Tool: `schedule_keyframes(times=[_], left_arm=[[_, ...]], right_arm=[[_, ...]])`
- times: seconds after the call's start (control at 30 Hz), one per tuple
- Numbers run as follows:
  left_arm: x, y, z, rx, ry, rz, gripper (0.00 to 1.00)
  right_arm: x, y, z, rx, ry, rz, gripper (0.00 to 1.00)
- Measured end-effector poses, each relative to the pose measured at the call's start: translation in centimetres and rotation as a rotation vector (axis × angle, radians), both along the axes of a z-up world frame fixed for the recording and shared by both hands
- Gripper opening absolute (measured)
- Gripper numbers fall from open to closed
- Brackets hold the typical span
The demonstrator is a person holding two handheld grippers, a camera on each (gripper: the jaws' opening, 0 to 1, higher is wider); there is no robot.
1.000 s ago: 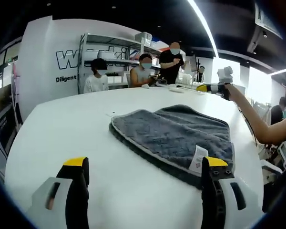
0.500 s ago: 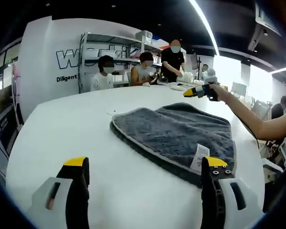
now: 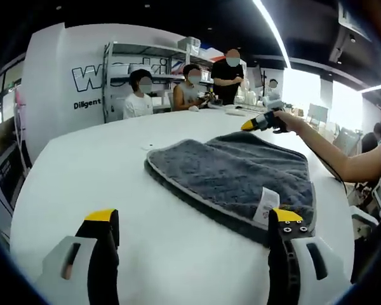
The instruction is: Open the folded towel by lifting each exposed corner and separating the folded layers until the towel lies flat within the target outline without major curled edges
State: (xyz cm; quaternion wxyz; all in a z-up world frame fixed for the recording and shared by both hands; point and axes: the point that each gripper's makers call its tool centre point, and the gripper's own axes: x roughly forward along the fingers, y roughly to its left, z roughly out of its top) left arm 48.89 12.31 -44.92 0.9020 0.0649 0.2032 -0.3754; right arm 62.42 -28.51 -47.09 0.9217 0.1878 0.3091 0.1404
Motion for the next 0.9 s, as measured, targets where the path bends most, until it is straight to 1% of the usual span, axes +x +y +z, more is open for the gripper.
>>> schedule_keyframes(times=[0.1, 0.13, 0.27, 0.33, 0.43, 0.47, 0.5, 0.57, 0.6, 0.67, 0.7, 0.77, 0.83, 0.87, 0.9], left_arm=[[0.2, 0.1, -0.1, 0.005, 0.004, 0.002, 0.96], [0.2, 0.2, -0.1, 0.005, 0.004, 0.003, 0.96], [0.3, 0.2, -0.3, 0.007, 0.011, 0.005, 0.96], [0.3, 0.2, -0.4, 0.009, 0.015, 0.008, 0.96], [0.5, 0.4, -0.5, 0.01, 0.02, 0.008, 0.95], [0.6, 0.4, -0.5, 0.011, 0.02, 0.009, 0.95], [0.8, 0.5, -0.4, 0.012, 0.019, 0.011, 0.95], [0.9, 0.5, -0.4, 0.01, 0.019, 0.009, 0.95], [0.9, 0.5, -0.4, 0.009, 0.019, 0.009, 0.95], [1.0, 0.6, -0.4, 0.011, 0.02, 0.009, 0.95], [1.0, 0.6, -0.4, 0.011, 0.02, 0.01, 0.95], [1.0, 0.5, -0.5, 0.01, 0.02, 0.01, 0.95], [0.9, 0.5, -0.5, 0.01, 0.02, 0.009, 0.95], [0.9, 0.5, -0.4, 0.01, 0.02, 0.009, 0.95], [0.8, 0.4, -0.4, 0.009, 0.019, 0.009, 0.95]], right_arm=[[-0.5, 0.6, -0.2, 0.049, 0.01, 0.003, 0.12], [-0.6, 0.7, 0.0, 0.059, 0.013, 0.003, 0.09], [-0.9, 1.3, -0.3, 0.068, 0.027, 0.02, 0.02], [-0.8, 1.4, 0.2, 0.086, 0.002, 0.022, 0.0], [-0.9, 1.6, 1.2, 0.08, -0.034, 0.025, 0.0], [-0.3, 1.5, 1.4, 0.066, -0.054, 0.024, 0.0], [0.2, 1.3, 1.9, 0.04, -0.09, 0.021, 0.0], [0.5, 0.9, 2.3, -0.006, -0.11, 0.024, 0.0], [0.5, 0.7, 2.3, -0.052, -0.127, 0.033, 0.0], [0.5, 0.1, 1.7, -0.133, -0.114, 0.032, 0.0], [0.9, -0.5, 1.5, -0.185, -0.123, 0.035, 0.0], [0.8, -0.2, 0.5, -0.297, -0.132, 0.048, 0.0], [0.8, -0.2, -0.5, -0.413, -0.136, 0.077, 0.0], [1.0, -0.3, -0.8, -0.475, -0.146, 0.105, 0.0], [1.1, -0.3, -1.4, -0.543, -0.135, 0.124, 0.0]])
